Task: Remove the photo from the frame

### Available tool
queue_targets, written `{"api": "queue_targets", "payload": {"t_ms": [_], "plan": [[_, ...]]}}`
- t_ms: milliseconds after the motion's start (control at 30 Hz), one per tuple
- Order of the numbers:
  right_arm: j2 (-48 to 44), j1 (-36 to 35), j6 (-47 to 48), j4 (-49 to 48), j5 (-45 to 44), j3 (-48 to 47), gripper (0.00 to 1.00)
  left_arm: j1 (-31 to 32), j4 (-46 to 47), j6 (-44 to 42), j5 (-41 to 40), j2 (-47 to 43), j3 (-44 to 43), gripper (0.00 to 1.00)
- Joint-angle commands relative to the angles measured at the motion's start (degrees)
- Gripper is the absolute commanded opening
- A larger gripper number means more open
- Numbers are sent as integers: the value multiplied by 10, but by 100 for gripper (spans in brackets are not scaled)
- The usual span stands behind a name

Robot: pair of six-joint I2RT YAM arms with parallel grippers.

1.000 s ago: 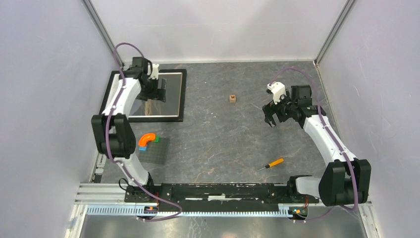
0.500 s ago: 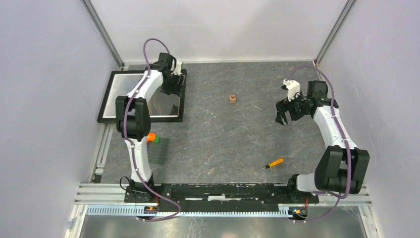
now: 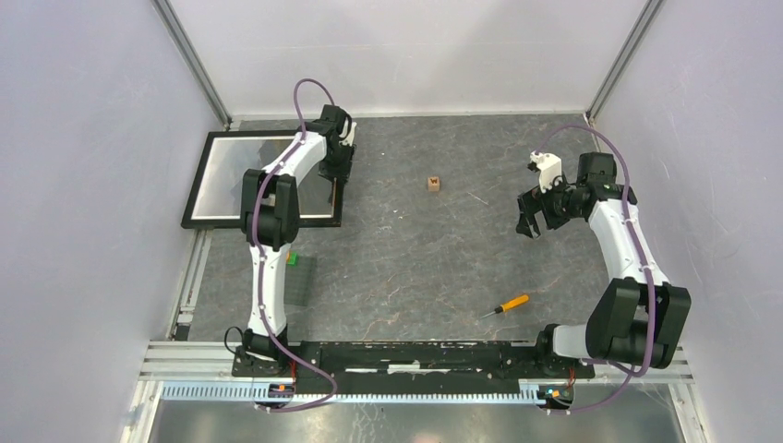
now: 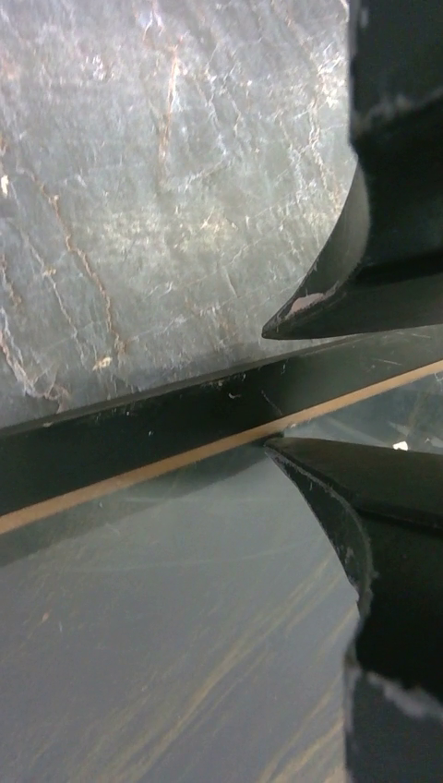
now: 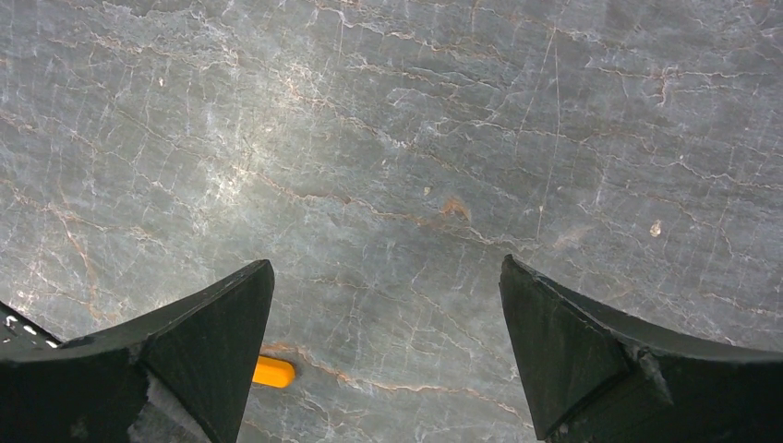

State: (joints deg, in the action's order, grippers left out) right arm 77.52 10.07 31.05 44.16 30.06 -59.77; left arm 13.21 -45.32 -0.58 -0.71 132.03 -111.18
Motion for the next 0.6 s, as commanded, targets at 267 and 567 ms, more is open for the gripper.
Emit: {"api": "queue_targets", "payload": {"t_ms": [267,567], "plan": [[-18,9,17,11,18,-8,98,51,10,-36,-42,-7,34,16],[-9,13,17,8,31,-10,98,98,43,-89,-17,-90,201,2]]}}
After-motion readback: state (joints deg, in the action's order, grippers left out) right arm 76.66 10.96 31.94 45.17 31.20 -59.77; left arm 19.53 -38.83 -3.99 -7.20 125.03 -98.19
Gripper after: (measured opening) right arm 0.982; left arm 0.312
